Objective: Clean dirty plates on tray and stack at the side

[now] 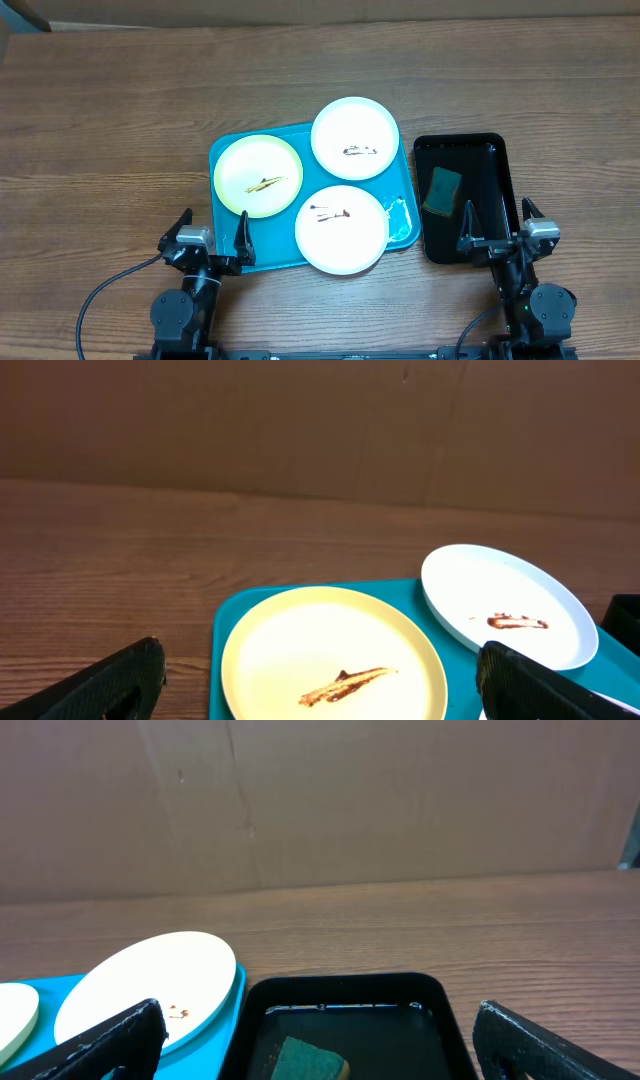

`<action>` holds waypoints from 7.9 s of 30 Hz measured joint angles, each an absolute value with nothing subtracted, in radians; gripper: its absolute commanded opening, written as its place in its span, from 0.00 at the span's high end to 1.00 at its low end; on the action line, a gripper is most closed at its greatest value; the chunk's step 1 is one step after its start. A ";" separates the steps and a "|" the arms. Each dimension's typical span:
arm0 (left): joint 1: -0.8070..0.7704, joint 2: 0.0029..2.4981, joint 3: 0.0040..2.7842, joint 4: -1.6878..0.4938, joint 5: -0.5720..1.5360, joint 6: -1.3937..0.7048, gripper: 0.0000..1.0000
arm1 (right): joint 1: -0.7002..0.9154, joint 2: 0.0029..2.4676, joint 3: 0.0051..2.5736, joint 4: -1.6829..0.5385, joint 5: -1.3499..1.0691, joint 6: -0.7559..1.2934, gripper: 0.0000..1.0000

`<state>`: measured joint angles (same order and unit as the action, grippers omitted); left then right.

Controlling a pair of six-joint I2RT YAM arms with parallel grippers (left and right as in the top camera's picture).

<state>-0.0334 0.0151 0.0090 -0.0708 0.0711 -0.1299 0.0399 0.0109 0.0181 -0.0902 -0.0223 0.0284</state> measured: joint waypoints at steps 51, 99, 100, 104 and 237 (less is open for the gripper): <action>-0.033 0.078 0.097 -0.281 0.071 -0.127 0.00 | 0.040 0.028 0.035 -0.177 -0.029 0.133 0.00; -0.376 1.394 0.951 -0.960 0.201 -0.414 0.28 | 0.040 1.070 0.856 -0.756 -0.213 0.288 0.00; -0.387 1.418 0.951 -0.960 0.197 -0.415 0.28 | 0.040 1.070 0.856 -0.756 -0.213 0.288 0.00; -0.426 1.534 0.951 -0.948 0.182 -0.419 0.41 | 0.040 1.070 0.856 -0.756 -0.213 0.288 0.00; -0.430 1.680 0.954 -0.813 0.168 -0.439 0.95 | 0.170 1.796 1.074 -0.845 0.029 0.421 0.92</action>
<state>-0.4305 1.6798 0.9539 -0.8135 0.1680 -0.4385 0.1699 1.7962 1.0744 -0.8452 0.0292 0.4210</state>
